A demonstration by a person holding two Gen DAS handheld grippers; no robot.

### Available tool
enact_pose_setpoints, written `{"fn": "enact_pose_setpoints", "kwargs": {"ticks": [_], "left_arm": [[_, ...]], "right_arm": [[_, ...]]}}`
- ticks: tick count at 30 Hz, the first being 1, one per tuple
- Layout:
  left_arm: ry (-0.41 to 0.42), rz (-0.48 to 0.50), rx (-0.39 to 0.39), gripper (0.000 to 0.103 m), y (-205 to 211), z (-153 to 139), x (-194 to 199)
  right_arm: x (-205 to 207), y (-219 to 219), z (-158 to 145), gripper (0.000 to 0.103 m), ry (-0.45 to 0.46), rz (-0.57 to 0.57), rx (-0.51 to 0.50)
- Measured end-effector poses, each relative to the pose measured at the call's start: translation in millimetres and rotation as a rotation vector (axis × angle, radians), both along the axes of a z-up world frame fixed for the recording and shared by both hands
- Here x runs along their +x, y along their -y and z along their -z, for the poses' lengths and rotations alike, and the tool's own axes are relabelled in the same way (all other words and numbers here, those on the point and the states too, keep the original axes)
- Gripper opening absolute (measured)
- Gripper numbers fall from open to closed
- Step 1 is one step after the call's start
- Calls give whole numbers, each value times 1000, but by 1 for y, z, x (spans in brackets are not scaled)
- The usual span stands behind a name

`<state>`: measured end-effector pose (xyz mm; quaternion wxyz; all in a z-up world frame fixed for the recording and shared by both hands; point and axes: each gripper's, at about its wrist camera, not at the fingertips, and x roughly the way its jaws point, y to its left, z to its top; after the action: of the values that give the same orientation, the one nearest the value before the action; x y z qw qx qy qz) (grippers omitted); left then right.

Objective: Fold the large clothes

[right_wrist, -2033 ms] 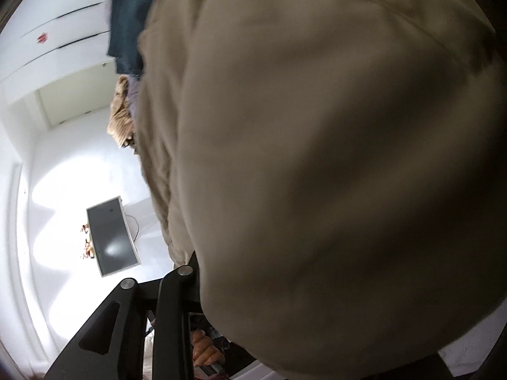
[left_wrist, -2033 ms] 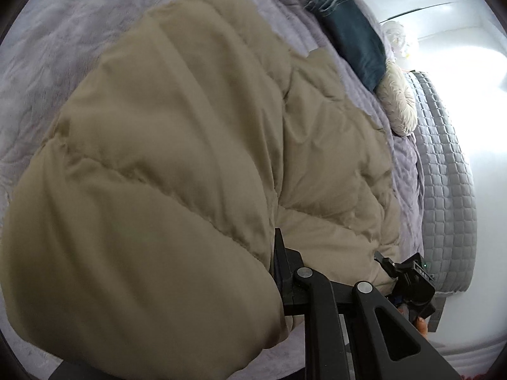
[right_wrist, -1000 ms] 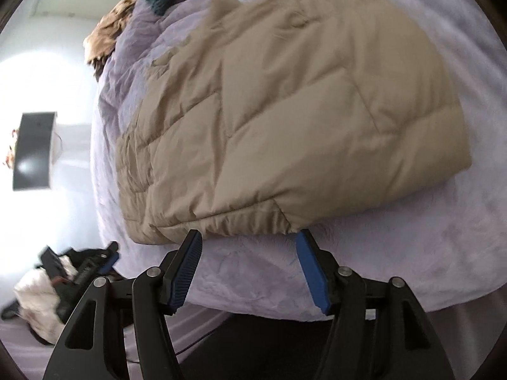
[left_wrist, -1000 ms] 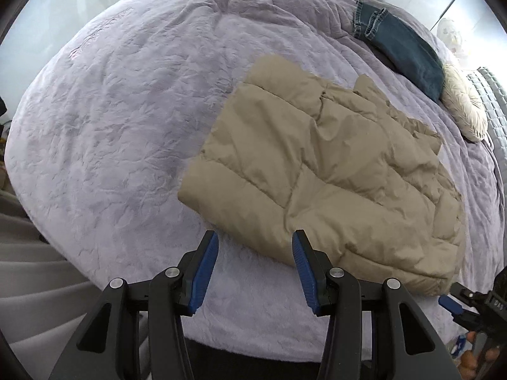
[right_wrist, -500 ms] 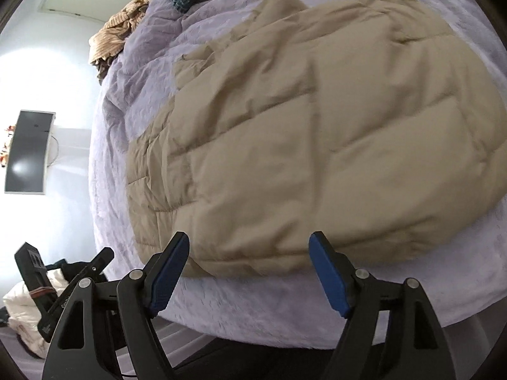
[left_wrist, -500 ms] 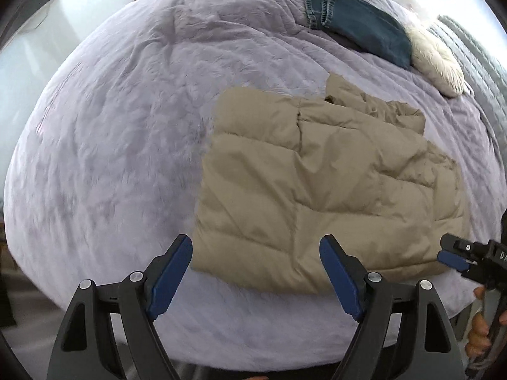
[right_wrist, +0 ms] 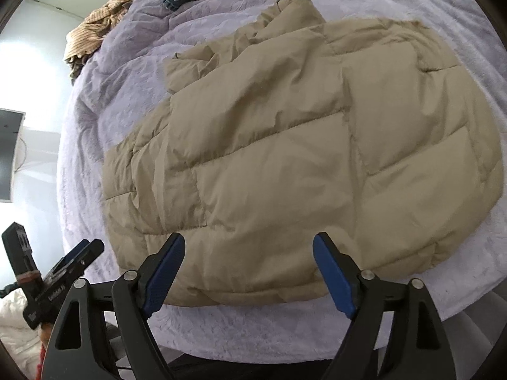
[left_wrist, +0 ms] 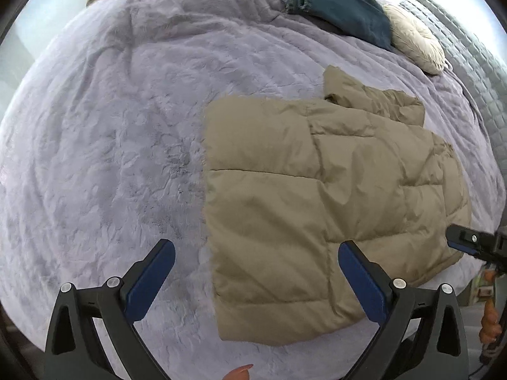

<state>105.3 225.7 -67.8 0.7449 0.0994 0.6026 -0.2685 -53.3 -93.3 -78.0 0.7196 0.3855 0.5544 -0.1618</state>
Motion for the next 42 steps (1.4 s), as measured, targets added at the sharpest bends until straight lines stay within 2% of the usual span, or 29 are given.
{"fn": "enact_pose_setpoints", "kwargs": {"ticks": [2,5,9,18,21,23,25,29,35,38,39,40,42], "left_arm": [[-50,-26,-25,103,-8,11,13],[-93,-47,-7,103,-15,30,25],[-162,-74,-49,103,-19,45,25],[-166,-204,-99,103,-38,53,28],[-175,-183,-151,103,-35,60,35],[-210,-154,-198,103,-30,68,40],[-284,-107,-249,103,-17,85,47],[-344,-52,-274,103,5,111,55],[-429,33,-352,103,39,131,56],[-427,92,-324,102,55,140,51],[-416,110,-319,90,60,139,50],[-422,122,-337,66,62,138,49],[-451,116,-385,42,62,131,48]], "right_arm": [[-2,-1,0,86,-15,6,-11],[-5,0,6,86,-45,2,9],[-5,1,14,86,-76,-47,22],[13,11,12,86,-102,-159,-6],[12,12,15,86,-125,-173,-8],[9,14,14,86,-133,-169,-17],[5,16,14,86,-139,-161,-16],[-1,18,16,87,-169,-155,-28],[-5,18,13,87,-169,-149,-45],[-5,21,10,86,-158,-149,-62],[-5,23,7,87,-151,-145,-70],[-5,26,5,86,-143,-141,-75],[-4,30,2,86,-129,-130,-84]]}}
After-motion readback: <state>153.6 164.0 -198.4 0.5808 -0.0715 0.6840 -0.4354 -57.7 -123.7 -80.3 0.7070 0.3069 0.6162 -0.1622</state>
